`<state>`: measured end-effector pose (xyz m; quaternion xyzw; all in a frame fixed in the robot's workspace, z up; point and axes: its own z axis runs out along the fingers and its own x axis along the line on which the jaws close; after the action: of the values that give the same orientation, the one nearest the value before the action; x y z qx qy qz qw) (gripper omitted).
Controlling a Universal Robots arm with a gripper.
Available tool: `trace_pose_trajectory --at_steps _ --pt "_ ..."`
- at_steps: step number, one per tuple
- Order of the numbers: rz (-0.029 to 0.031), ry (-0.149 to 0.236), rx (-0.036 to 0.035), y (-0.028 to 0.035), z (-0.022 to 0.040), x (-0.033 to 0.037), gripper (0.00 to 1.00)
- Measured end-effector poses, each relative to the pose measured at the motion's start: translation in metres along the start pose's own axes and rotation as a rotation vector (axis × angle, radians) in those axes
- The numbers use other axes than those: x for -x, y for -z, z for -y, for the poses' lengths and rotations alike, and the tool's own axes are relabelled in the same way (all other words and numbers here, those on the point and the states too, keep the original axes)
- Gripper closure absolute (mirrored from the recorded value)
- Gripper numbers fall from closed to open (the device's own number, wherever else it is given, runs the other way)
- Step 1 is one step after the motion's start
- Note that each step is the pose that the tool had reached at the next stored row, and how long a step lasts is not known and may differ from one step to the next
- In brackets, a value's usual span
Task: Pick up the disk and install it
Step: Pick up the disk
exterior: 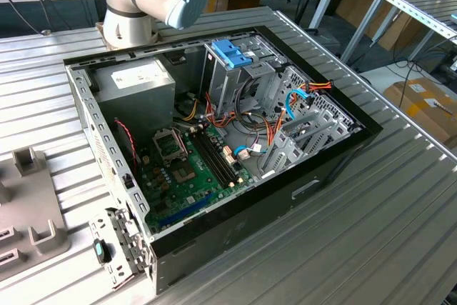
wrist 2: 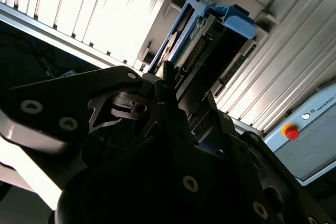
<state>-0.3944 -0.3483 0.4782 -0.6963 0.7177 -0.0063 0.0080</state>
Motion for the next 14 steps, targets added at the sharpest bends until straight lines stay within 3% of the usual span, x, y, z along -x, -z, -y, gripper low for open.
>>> trace_pose_trajectory --at_steps 5,14 --pt "-0.0001 0.000 0.0000 -0.0002 0.0098 0.0003 0.65" --pt "0.0000 0.000 0.0000 -0.0004 0.0221 0.0007 0.65"
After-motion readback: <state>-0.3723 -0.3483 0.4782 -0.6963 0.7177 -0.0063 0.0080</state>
